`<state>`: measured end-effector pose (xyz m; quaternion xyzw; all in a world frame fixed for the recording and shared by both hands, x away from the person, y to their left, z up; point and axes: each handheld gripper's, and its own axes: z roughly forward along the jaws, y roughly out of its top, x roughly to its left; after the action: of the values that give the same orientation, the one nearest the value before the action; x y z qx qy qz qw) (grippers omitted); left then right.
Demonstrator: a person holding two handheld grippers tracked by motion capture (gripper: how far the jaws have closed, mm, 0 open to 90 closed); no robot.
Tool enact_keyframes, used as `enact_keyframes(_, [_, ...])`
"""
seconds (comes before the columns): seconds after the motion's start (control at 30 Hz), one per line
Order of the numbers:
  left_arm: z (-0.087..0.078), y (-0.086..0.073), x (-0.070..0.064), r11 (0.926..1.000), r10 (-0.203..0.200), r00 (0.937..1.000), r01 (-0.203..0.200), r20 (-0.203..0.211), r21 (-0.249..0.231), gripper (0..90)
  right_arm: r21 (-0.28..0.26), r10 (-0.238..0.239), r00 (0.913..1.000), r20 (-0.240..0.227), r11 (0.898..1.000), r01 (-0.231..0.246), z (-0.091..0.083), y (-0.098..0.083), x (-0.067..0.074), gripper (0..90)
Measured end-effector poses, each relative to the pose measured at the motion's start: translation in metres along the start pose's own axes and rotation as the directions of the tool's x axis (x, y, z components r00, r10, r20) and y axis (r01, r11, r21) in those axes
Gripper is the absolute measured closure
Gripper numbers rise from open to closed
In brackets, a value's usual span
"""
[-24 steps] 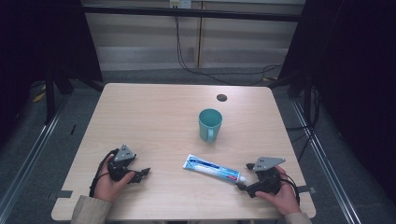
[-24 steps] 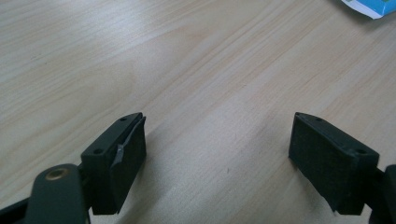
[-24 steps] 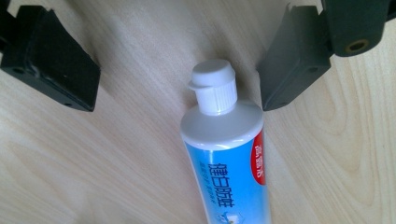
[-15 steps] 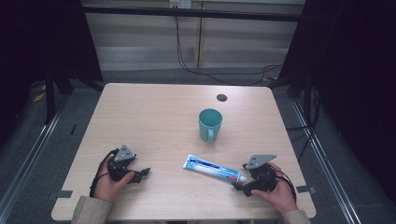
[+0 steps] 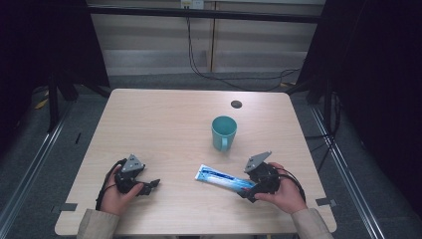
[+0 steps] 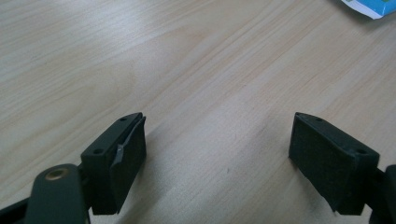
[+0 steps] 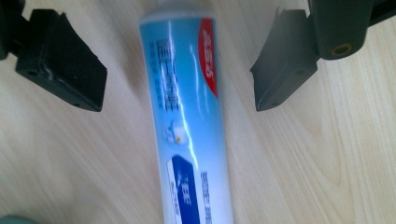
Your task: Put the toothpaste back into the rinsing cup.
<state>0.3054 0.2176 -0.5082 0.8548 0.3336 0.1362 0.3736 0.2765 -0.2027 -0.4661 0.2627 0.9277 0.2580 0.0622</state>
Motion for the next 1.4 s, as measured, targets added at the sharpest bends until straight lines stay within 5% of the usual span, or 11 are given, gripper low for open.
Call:
enact_keyframes(0.6, [0.000, 0.000, 0.000, 1.0000, 0.001, 1.0000, -0.001, 0.000, 0.000, 18.8, 0.152, -0.077, 0.9956, -0.052, 0.985, 0.084, 0.024, 0.048, 0.009, 25.0])
enact_keyframes(1.23, [0.000, 0.000, 0.000, 1.0000, 0.001, 1.0000, -0.001, 0.001, 0.000, 18.8, 0.205, -0.095, 0.9927, -0.074, 0.973, 0.108, 0.038, 0.068, 0.006, 29.4])
enact_keyframes(1.4, [0.000, 0.000, 0.000, 1.0000, 0.000, 1.0000, 0.000, 0.001, -0.001, 18.8, 0.234, -0.107, 0.9913, -0.077, 0.965, 0.122, 0.043, 0.072, 0.006, 36.9])
